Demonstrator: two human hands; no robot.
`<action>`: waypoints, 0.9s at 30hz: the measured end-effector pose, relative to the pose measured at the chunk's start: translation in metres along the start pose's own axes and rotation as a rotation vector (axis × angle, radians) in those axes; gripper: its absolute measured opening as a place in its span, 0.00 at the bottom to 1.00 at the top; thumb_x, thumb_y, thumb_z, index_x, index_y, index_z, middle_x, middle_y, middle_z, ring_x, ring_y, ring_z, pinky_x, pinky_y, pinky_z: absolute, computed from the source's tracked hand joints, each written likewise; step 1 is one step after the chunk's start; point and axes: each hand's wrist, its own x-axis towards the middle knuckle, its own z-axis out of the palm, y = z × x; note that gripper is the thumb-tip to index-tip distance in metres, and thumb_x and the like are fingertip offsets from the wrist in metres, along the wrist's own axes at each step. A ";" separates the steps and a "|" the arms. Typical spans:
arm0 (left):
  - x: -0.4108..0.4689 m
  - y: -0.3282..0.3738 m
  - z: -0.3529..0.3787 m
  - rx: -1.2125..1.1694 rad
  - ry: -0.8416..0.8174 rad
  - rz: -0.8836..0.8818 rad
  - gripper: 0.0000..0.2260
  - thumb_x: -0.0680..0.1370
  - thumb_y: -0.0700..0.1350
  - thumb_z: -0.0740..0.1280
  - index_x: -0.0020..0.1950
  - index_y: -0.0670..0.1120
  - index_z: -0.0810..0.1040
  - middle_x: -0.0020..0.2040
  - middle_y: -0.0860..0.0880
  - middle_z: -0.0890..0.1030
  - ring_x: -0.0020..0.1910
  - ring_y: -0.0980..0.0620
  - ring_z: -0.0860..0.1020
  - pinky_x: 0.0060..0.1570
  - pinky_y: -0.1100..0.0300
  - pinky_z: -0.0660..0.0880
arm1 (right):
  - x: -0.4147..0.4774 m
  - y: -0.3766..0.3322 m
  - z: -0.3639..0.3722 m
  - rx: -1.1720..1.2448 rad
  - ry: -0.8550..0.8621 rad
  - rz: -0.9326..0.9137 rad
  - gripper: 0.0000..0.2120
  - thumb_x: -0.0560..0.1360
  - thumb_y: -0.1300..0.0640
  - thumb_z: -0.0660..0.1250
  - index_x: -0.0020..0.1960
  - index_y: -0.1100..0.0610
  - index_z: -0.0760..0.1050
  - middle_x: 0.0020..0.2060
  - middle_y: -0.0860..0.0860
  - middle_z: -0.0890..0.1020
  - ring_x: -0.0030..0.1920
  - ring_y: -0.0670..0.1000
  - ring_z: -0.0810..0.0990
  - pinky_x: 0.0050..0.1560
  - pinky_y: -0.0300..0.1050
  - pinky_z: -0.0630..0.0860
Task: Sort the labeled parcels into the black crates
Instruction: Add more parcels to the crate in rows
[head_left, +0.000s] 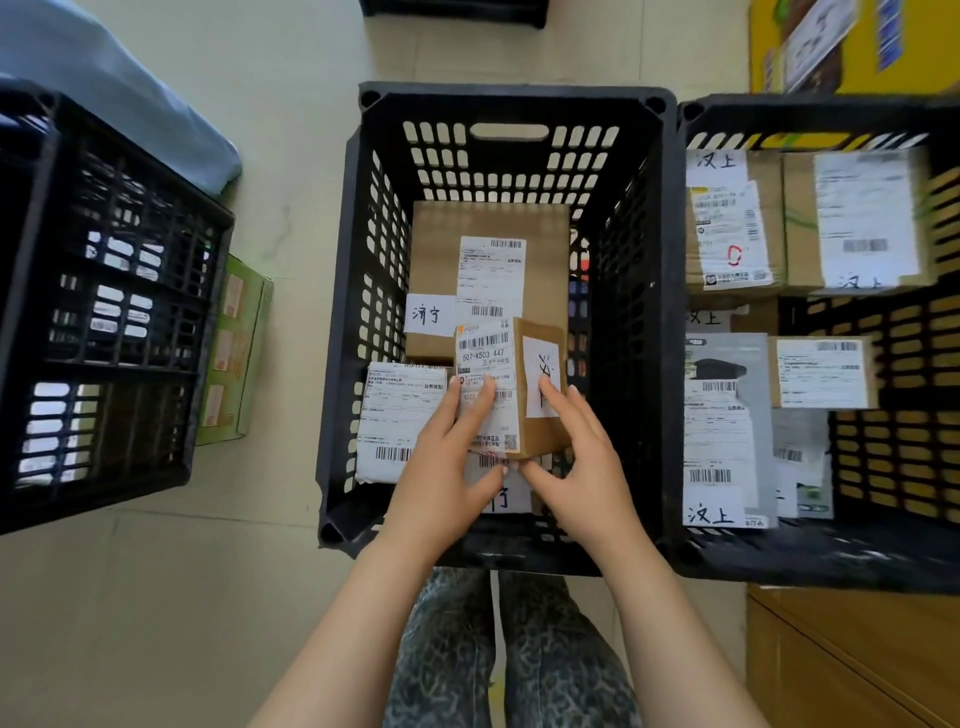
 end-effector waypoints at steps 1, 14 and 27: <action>0.001 0.006 -0.003 -0.014 0.015 0.025 0.38 0.76 0.45 0.71 0.74 0.69 0.51 0.79 0.56 0.49 0.77 0.60 0.50 0.68 0.66 0.56 | -0.002 -0.005 -0.005 0.007 0.023 -0.020 0.38 0.73 0.54 0.74 0.72 0.31 0.57 0.78 0.45 0.56 0.76 0.40 0.51 0.72 0.42 0.56; 0.025 0.156 -0.010 0.003 0.085 0.364 0.37 0.75 0.40 0.72 0.73 0.68 0.58 0.79 0.54 0.54 0.76 0.55 0.54 0.71 0.58 0.59 | -0.044 -0.058 -0.130 0.076 0.376 -0.177 0.37 0.74 0.54 0.73 0.71 0.29 0.58 0.76 0.41 0.56 0.72 0.32 0.53 0.58 0.20 0.55; 0.049 0.257 0.155 -0.213 -0.133 0.157 0.29 0.79 0.43 0.63 0.76 0.64 0.57 0.79 0.58 0.50 0.76 0.64 0.47 0.76 0.54 0.54 | -0.052 0.063 -0.288 0.065 0.287 -0.105 0.35 0.72 0.56 0.75 0.70 0.31 0.65 0.75 0.46 0.59 0.75 0.44 0.57 0.70 0.37 0.61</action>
